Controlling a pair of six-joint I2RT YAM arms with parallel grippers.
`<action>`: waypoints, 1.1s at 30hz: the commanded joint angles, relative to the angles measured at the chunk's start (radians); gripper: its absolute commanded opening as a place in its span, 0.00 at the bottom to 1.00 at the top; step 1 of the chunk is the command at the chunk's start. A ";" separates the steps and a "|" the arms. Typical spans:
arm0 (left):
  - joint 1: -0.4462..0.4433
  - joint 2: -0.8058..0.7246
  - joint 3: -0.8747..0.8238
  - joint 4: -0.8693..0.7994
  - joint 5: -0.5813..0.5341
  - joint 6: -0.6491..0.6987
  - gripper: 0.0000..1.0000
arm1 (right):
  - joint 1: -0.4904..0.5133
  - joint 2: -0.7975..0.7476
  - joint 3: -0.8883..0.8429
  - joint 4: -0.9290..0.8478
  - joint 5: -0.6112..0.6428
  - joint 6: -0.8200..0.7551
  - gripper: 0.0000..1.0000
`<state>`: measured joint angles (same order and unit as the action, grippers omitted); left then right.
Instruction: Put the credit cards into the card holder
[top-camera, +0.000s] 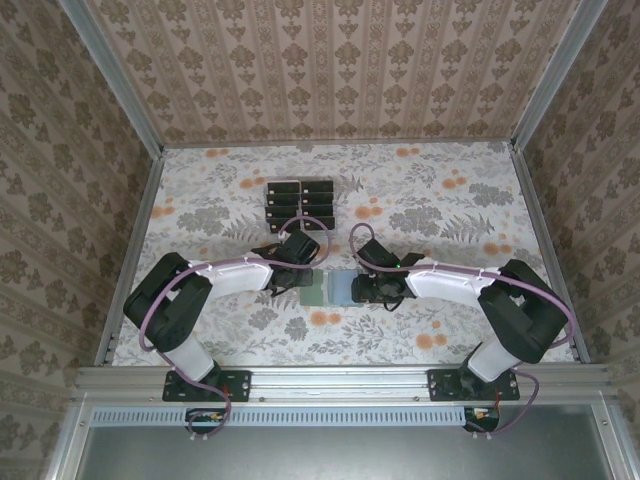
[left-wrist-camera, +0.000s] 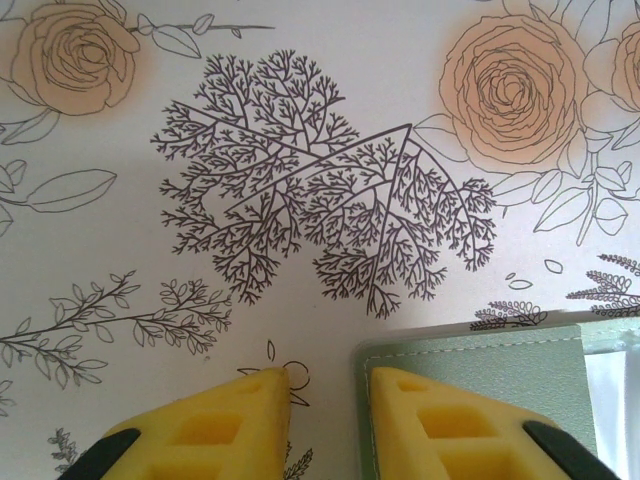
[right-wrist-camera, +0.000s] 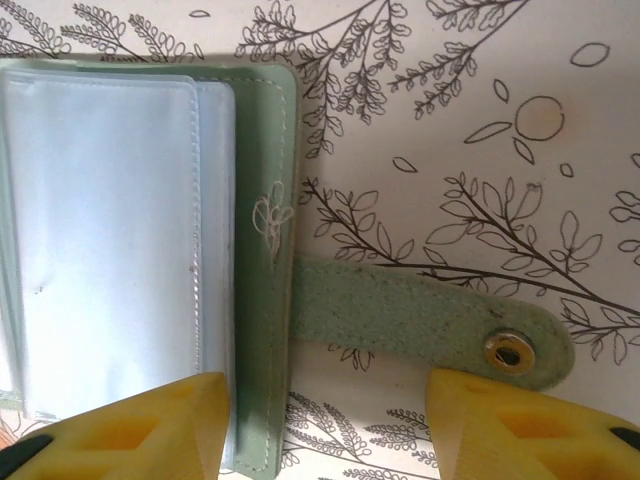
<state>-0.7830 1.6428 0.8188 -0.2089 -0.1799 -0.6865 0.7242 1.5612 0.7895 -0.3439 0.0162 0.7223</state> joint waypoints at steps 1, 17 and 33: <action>0.019 0.039 -0.020 0.008 -0.014 0.012 0.28 | -0.012 -0.010 -0.025 0.022 0.018 0.025 0.55; 0.018 0.036 -0.022 0.012 -0.012 0.012 0.27 | -0.023 -0.100 0.017 0.019 -0.069 0.040 0.55; 0.018 0.040 -0.026 0.020 -0.006 0.010 0.28 | -0.036 -0.061 0.044 0.025 -0.056 0.030 0.55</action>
<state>-0.7826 1.6428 0.8188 -0.2081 -0.1799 -0.6865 0.6994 1.4868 0.8227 -0.3172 -0.0525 0.7437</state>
